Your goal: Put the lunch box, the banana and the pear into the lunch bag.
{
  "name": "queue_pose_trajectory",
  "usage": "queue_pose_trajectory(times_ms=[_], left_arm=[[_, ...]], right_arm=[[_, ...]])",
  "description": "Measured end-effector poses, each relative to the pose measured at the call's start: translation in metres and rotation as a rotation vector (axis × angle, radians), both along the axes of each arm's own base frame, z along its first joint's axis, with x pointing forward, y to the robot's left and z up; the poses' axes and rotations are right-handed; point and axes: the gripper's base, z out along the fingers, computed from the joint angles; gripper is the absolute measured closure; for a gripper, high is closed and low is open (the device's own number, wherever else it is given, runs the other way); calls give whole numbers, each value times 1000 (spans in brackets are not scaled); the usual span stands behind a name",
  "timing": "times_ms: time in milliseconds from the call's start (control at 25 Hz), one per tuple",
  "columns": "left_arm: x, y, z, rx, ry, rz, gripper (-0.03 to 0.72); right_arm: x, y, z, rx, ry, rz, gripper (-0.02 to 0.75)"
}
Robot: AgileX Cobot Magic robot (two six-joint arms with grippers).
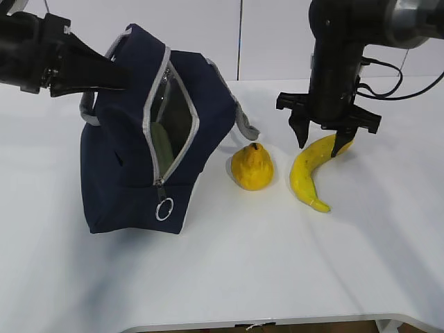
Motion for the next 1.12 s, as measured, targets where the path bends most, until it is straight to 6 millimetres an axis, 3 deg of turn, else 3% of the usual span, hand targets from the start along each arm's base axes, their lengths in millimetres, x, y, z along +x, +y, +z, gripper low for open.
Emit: queue_pose_trajectory(times_ms=[600, 840, 1120], left_arm=[[0, 0, 0, 1, 0, -1, 680], [0, 0, 0, 2, -1, -1, 680], [0, 0, 0, 3, -4, -3, 680]], right_arm=[[6, 9, 2, 102, -61, 40, 258], [5, 8, 1, 88, -53, 46, 165], [3, 2, 1, 18, -29, 34, 157]])
